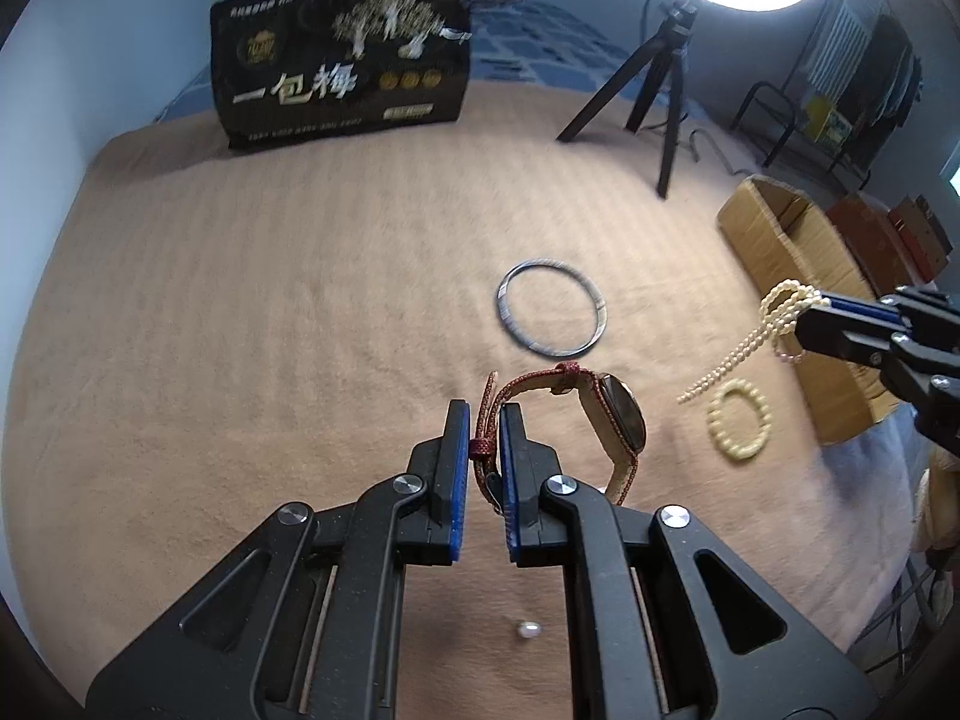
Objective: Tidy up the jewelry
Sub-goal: 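Close the left tool on the leather-strap watch while the right tool grasps the pearl necklace, then lift the watch and pearl necklace with both tools and carry them toward the box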
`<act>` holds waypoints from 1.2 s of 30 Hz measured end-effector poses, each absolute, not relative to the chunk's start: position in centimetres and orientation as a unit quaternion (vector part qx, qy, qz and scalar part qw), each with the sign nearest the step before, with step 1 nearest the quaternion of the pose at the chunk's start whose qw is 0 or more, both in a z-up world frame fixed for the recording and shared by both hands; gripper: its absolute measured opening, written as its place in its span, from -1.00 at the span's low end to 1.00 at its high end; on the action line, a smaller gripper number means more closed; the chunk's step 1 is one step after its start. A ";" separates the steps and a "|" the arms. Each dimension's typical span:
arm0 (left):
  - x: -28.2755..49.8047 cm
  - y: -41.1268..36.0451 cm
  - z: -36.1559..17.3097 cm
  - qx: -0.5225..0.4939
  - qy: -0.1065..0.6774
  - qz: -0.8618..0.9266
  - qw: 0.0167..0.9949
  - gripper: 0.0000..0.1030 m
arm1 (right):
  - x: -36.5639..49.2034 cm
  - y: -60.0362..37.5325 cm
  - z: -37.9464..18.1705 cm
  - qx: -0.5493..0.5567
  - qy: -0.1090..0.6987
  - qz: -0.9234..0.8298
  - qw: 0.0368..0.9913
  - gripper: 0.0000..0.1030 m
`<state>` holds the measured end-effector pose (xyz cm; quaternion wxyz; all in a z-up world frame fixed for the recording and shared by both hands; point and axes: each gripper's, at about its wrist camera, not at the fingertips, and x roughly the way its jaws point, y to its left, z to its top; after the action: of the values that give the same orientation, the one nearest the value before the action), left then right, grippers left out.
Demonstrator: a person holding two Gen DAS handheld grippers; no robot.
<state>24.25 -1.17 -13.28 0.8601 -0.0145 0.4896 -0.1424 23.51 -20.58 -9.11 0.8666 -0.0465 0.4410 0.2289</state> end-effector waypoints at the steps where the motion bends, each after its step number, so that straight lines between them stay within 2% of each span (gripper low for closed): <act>1: 24.1 -1.6 -12.8 -0.015 0.485 -0.146 0.862 -0.85 | 23.3 -21.0 -8.8 -0.047 0.438 0.226 0.869 -0.85; 17: 21.6 -8.5 -7.5 0.005 0.426 -0.189 0.885 -0.85 | 21.3 -28.2 -4.9 -0.028 0.404 0.175 0.898 -0.86; 36: 22.7 -17.6 -6.3 0.032 0.408 -0.243 0.879 -0.85 | 21.4 -37.0 -3.3 -0.011 0.380 0.103 0.919 -0.86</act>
<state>22.74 -17.65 -6.25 0.8792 0.0321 0.4083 -0.2433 21.39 -36.99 -3.33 0.9193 -0.0106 0.3799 0.1026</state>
